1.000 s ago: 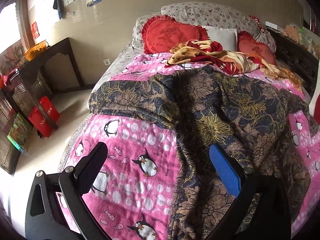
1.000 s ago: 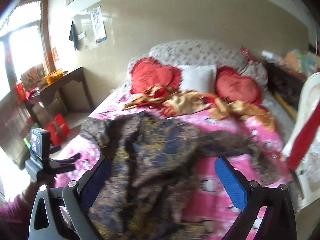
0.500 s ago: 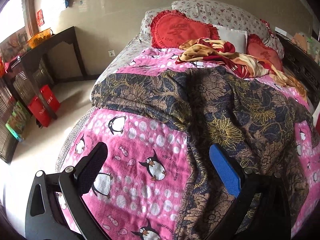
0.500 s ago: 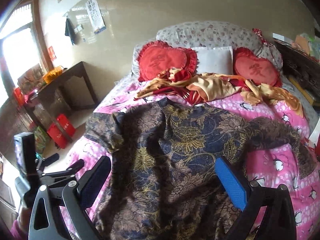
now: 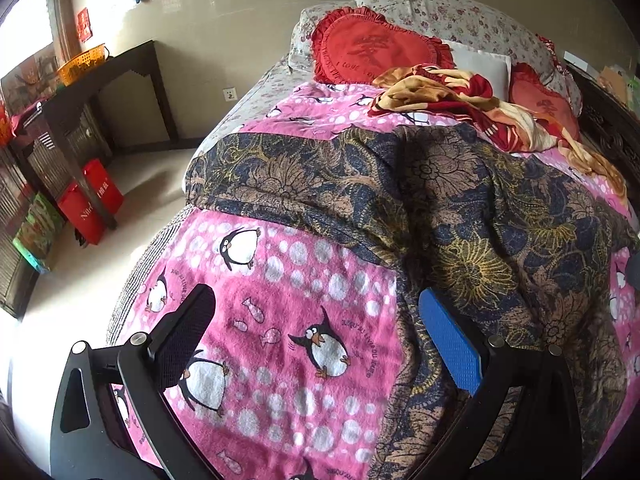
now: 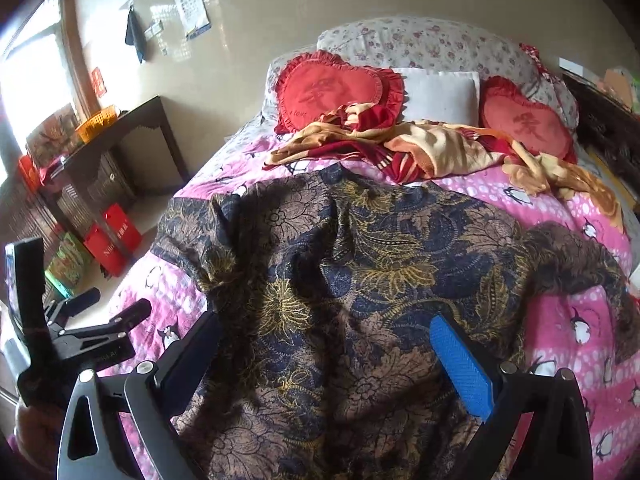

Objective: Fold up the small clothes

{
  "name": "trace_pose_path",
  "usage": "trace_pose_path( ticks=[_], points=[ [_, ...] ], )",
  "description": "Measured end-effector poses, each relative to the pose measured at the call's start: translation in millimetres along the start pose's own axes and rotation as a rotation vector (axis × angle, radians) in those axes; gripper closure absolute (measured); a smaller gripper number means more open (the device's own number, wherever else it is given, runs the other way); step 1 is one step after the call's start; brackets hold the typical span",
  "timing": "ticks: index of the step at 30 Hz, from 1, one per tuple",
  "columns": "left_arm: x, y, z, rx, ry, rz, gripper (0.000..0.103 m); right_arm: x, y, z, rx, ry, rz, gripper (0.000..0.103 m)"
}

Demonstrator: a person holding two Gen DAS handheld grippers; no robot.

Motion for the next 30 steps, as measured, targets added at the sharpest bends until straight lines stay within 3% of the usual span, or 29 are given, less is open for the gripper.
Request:
trace_pose_path(
  ticks=[17, 30],
  points=[
    [-23.6, -11.7, -17.7, -0.042, 0.032, 0.036, 0.001, -31.1, -10.0, -29.9, -0.042, 0.051, 0.048, 0.000],
    [-62.2, -10.7, -45.4, -0.062, 0.104, 0.089, 0.001, -24.7, -17.2, -47.1, -0.047, -0.026, 0.087, 0.000]
  ],
)
Point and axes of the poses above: each gripper's, at about its wrist camera, not at the fingertips, and z roughly against the way its jaws point, x to its right, y to its top, the point moved 3 cm from there along -z, roughly the way its jaws point, and after that the axes turned 12 degrees about x, right-handed, at the moved point
